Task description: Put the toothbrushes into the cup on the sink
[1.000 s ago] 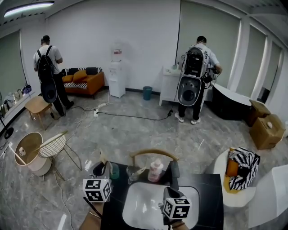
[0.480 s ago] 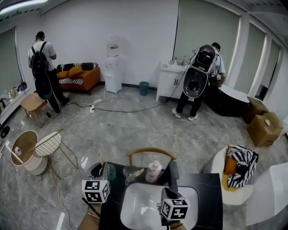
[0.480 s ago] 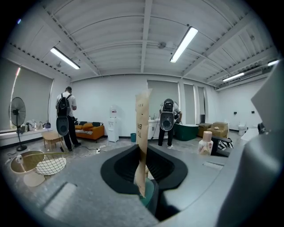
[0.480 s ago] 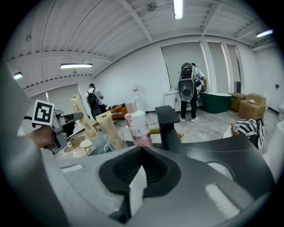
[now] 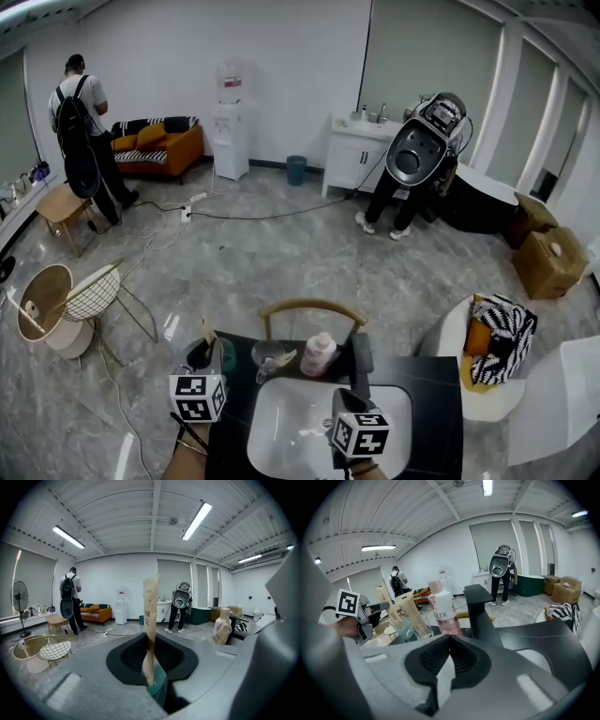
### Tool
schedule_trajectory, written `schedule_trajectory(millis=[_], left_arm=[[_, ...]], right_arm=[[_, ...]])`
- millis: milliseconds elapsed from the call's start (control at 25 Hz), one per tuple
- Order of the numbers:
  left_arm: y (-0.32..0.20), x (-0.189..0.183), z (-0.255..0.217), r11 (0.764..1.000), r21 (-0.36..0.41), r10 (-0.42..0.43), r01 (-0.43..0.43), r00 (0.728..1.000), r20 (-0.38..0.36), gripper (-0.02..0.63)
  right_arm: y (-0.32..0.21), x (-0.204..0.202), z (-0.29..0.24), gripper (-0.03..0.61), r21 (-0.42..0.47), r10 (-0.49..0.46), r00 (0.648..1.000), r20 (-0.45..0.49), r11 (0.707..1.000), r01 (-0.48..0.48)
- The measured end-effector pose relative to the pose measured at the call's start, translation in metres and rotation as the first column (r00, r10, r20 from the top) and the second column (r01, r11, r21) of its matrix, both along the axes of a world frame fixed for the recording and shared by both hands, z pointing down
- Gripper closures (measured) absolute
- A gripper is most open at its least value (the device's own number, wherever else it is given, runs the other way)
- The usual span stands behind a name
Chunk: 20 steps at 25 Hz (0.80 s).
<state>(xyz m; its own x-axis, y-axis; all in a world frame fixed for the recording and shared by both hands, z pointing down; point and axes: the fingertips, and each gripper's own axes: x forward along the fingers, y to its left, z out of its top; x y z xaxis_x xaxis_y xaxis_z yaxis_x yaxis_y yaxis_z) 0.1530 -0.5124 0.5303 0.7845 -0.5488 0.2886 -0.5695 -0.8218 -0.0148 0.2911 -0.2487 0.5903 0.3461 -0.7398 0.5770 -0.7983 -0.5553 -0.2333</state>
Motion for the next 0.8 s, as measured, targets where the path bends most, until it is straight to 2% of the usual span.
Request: schedule_trajectory(millis=[560,800], left_arm=[[-0.007,0.001,0.030,0.999,-0.033,-0.003,0.005,0.998,0.066,0.563],[-0.002,0.004,0.034,0.999,-0.044,0.001,0.002,0.998,0.062,0.560]], right_arm=[[-0.009,-0.003,0.015,0.575,-0.014,-0.005,0.999,0.046,1.000,0.005],[-0.010,-0.004,0.017,0.575,-0.010,-0.019,0.998,0.054,1.000,0.020]])
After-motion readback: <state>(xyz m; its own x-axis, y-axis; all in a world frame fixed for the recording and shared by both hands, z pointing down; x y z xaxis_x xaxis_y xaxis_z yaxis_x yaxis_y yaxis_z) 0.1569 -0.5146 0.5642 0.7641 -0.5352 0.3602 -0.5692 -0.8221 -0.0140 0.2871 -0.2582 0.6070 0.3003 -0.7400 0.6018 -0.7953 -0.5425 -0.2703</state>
